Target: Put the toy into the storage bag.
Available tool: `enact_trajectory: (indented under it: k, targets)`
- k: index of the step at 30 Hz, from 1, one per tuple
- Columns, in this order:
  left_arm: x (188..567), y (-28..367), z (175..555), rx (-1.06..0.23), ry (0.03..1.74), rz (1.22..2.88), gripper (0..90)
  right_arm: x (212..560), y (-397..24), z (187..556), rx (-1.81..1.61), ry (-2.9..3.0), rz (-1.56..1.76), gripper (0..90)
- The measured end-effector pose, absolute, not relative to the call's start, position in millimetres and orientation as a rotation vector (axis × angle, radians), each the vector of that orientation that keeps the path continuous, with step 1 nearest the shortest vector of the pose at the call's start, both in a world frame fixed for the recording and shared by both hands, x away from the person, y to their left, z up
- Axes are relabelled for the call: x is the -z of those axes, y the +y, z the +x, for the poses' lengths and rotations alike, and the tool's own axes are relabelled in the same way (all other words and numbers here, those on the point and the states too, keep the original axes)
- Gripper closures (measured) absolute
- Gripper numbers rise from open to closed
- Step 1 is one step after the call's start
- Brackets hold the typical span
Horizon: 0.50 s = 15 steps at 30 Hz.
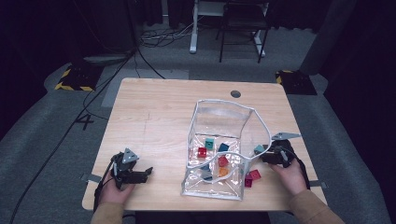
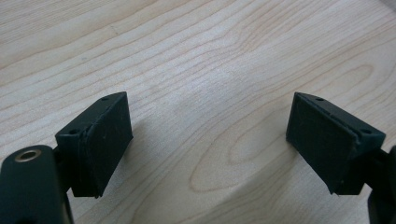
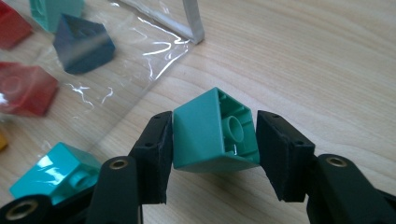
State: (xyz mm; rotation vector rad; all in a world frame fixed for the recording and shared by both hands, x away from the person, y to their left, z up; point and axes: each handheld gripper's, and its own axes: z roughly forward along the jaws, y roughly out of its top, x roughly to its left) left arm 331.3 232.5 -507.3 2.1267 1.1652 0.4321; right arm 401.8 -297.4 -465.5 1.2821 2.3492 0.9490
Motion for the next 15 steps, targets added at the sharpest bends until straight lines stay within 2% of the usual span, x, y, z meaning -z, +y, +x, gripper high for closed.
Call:
enact_trajectory:
  k: [15]
  targets:
    - [507, 232, 331, -0.432, 1.165, 2.126, 14.6, 406, -315, 385, -1.127, 2.273, 1.222, 47.7]
